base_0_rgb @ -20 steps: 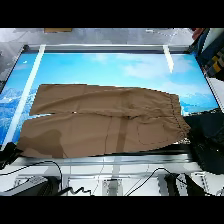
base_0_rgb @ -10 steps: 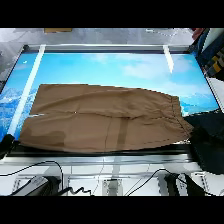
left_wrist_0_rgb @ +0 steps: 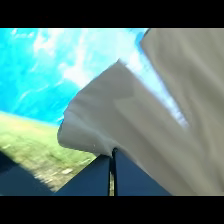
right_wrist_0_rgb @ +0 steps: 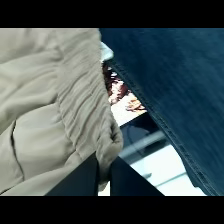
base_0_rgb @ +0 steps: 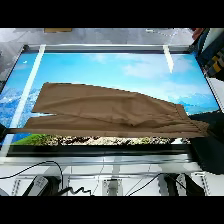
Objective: Fold the clothes and pants, and hang the long-sleeved shirts on hangers.
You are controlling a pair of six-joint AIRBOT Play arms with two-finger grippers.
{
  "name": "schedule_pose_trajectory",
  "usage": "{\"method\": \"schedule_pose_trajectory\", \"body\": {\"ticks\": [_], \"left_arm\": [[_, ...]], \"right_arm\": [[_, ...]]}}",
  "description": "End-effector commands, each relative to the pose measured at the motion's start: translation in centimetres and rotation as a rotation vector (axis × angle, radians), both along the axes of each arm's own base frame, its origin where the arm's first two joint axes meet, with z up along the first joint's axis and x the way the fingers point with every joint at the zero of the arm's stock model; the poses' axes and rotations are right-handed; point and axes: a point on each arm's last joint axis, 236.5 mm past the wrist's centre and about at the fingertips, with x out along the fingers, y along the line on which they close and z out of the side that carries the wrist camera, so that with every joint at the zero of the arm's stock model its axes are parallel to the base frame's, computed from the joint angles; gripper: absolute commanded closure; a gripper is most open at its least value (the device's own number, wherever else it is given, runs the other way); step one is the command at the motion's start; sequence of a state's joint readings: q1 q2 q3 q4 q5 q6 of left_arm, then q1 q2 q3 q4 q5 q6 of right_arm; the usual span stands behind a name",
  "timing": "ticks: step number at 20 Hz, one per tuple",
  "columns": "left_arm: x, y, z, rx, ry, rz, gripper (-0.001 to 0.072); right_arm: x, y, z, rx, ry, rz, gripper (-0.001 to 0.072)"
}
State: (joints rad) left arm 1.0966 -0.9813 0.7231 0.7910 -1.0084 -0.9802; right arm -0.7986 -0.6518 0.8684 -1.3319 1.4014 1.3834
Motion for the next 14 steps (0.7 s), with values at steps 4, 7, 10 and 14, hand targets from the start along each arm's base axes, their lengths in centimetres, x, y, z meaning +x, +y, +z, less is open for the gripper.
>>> {"method": "schedule_pose_trajectory", "body": {"ticks": [4,7,10,14], "left_arm": [[3.8,-0.2,3.1,0.073,-0.098,-0.020,0.0698],[8.4,-0.7,5.3,0.132,-0.159,-0.032,0.0699],[14.3,-2.6,5.7,0.115,-0.171,-0.086,0.0700],[21.2,-5.5,2.6,0.122,-0.039,-0.198,0.0700]], "right_arm": [[-2.9,0.2,0.7,-0.027,0.088,-0.020,0.0681],[-2.1,-0.4,1.1,-0.050,0.047,-0.035,0.0681],[-2.0,-0.6,1.3,-0.046,0.036,-0.069,0.0681],[0.1,-1.8,2.5,-0.072,-0.074,-0.120,0.0681]]}}
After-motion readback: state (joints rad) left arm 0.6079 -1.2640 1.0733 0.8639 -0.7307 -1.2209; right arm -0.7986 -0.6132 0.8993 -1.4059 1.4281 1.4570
